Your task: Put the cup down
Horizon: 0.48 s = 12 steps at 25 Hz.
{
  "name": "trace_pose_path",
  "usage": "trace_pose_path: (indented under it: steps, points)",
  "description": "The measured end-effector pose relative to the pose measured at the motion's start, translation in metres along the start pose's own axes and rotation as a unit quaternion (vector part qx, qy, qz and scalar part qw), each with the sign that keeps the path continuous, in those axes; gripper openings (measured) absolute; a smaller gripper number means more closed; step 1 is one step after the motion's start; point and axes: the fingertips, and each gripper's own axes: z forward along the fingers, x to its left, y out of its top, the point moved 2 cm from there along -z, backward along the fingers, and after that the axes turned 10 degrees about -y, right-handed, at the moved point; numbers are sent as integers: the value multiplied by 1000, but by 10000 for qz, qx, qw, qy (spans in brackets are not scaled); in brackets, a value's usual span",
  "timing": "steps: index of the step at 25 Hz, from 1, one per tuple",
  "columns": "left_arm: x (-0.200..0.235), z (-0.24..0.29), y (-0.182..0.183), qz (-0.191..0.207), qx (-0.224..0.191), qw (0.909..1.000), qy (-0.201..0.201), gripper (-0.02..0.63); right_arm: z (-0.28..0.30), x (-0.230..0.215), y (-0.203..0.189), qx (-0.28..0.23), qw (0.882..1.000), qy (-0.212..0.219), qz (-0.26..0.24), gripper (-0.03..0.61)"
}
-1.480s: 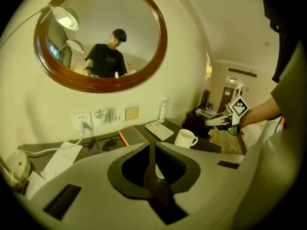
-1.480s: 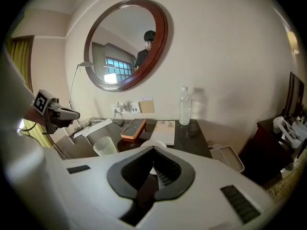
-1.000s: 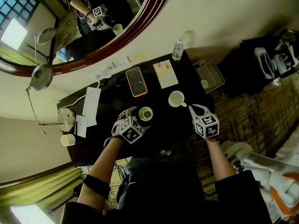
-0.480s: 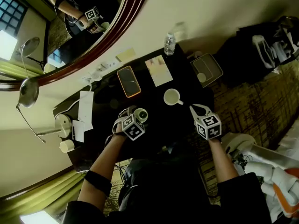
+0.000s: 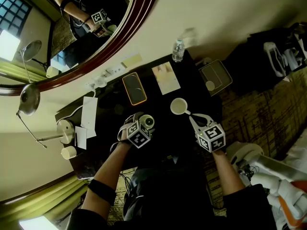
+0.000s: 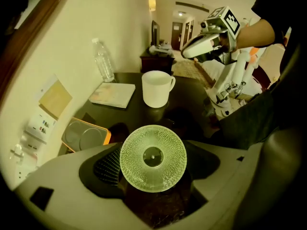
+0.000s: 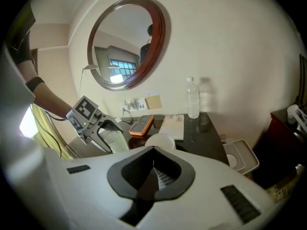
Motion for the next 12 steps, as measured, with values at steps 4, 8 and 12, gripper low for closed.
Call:
trace_pose_path:
  steps: [4,8,12]
  points:
    - [19,-17,16,15,-142,9998,110,385,11,33,29,-173,9984,473,-252,14]
    - [52,-36,28,69,-164,9996,233,385,30,63,51,-284,9947,835,-534,14]
    - [99,-56,37,69,-167,9985,512,385,53,87,68,-255,9902,1108,-815,14]
